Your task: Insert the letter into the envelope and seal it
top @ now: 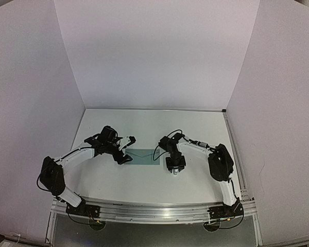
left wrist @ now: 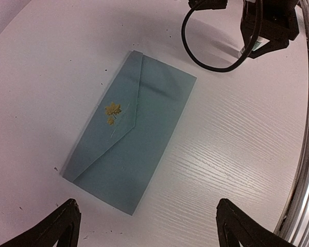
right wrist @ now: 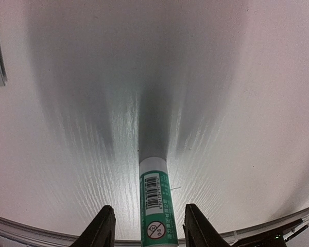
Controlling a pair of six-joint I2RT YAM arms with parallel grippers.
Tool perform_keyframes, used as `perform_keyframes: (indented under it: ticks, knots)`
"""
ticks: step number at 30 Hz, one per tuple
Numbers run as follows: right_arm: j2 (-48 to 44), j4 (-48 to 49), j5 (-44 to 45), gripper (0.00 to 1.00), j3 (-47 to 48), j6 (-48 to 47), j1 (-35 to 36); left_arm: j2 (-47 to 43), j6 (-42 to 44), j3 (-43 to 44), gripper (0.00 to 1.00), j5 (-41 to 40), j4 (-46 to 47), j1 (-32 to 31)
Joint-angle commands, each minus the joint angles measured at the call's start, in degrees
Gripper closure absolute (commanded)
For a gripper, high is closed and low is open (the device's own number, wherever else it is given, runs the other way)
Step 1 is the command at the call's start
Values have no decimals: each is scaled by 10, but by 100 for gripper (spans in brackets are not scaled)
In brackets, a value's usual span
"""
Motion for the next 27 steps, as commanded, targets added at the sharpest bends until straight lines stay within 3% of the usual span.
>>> perform_keyframes:
  ticks: [1,5,11,19,23,27]
  knots:
    - [6,-5,-10,63,-9,0,0,-11,4,4,9,0,19,-2]
    - [6,-4,-10,71,-9,1,0,-10,7,6,9,-1,19,-2]
    - [8,-1,-11,99,-3,-6,0,-11,10,5,10,4,16,-2]
    - [-75,46,-88,100,42,4,-2,-62,44,-3,12,-8,27,-14]
    - [-136,177,-173,100,34,61,-3,-131,116,-43,11,-83,99,-71]
    - [-191,280,-190,100,11,121,6,-199,197,-94,6,-143,196,-117]
